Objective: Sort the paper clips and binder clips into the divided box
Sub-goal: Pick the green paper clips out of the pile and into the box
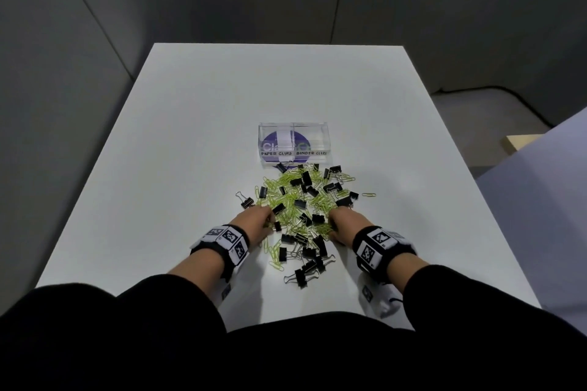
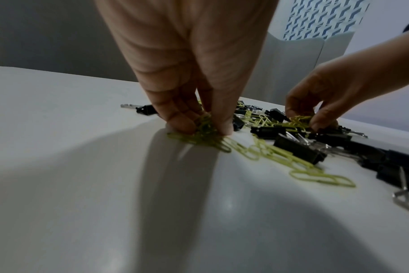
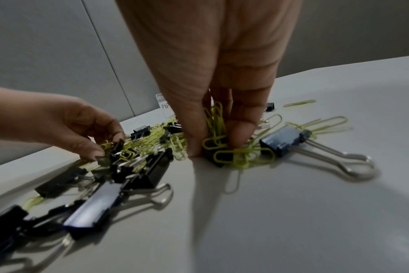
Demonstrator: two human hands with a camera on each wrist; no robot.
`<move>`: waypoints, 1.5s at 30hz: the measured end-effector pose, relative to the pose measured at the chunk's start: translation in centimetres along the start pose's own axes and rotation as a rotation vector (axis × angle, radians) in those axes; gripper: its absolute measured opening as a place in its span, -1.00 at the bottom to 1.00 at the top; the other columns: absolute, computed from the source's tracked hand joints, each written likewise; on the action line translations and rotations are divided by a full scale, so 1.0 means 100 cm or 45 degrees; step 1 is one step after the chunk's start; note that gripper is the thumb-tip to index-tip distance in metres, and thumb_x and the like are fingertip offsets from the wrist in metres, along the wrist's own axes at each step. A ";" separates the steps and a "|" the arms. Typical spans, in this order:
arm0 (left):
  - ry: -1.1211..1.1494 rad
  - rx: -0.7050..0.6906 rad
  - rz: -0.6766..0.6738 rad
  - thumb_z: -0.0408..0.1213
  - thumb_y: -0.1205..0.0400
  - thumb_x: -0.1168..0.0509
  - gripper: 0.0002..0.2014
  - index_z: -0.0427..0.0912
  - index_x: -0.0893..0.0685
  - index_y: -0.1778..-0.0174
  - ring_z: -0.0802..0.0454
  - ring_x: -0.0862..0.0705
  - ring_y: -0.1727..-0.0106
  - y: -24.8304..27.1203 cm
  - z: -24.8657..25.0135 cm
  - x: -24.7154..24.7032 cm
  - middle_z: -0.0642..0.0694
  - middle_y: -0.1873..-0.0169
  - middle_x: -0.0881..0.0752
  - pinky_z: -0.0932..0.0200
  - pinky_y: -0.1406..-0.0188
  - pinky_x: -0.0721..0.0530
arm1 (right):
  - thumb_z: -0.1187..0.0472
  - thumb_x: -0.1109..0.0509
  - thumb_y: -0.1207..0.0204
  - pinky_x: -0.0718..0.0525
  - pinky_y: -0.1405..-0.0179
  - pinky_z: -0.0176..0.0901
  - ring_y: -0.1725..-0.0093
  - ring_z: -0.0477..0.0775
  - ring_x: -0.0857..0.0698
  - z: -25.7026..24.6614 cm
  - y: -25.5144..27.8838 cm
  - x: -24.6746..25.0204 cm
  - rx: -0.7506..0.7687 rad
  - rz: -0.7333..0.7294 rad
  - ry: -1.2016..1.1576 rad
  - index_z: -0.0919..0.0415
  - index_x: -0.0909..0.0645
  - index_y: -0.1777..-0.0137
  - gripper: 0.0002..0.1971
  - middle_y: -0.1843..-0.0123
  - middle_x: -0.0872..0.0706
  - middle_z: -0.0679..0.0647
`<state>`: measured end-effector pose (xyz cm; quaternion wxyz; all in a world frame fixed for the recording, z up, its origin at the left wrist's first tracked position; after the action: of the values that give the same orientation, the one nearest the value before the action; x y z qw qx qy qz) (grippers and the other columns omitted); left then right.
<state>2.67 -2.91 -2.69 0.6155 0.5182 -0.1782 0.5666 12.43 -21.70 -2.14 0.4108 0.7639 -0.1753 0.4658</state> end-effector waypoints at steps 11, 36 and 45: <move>0.044 -0.072 -0.020 -0.34 -0.66 -0.22 -0.75 -0.23 -0.59 -0.25 0.00 -0.62 0.01 0.005 0.003 0.015 -0.15 -0.16 -0.63 0.27 0.00 -0.54 | 0.33 -0.35 -0.53 -0.63 -0.06 -0.15 0.04 0.11 -0.63 0.012 -0.001 0.020 -0.040 0.043 -0.465 0.22 -0.54 0.10 -0.97 0.06 -0.63 0.12; -0.345 -0.308 0.042 -0.12 -0.67 -0.18 -0.77 -0.11 -0.59 -0.16 0.02 -0.63 -0.11 -0.007 0.017 0.021 -0.03 -0.10 -0.64 0.18 -0.03 -0.60 | 0.04 -0.13 -0.67 -0.45 0.21 -0.16 0.25 0.12 -0.56 0.019 -0.018 0.024 -0.233 0.303 -0.641 0.27 -0.51 0.26 -0.63 0.28 -0.60 0.16; -0.573 -0.301 0.088 0.07 -0.60 -0.24 -0.63 -0.16 -0.59 -0.11 0.00 -0.64 0.01 -0.021 0.018 0.021 -0.06 -0.01 -0.64 0.19 0.19 -0.52 | 0.18 -0.41 -0.49 -0.67 -0.20 -0.06 -0.21 0.09 -0.66 0.013 -0.026 0.019 -0.053 0.013 -0.227 0.04 -0.33 -0.49 -0.43 -0.34 -0.62 0.12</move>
<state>5.75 -2.96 -1.21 0.5969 0.5492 -0.3934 0.4329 15.79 -20.96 -2.06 0.4070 0.7928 -0.2247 0.3941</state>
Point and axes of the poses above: each hand's wrist, its own y-axis away from the middle knuckle, its own x-axis out of the back of the hand, z = x × y, the point moved 1 cm from there along -y, towards the middle knuckle
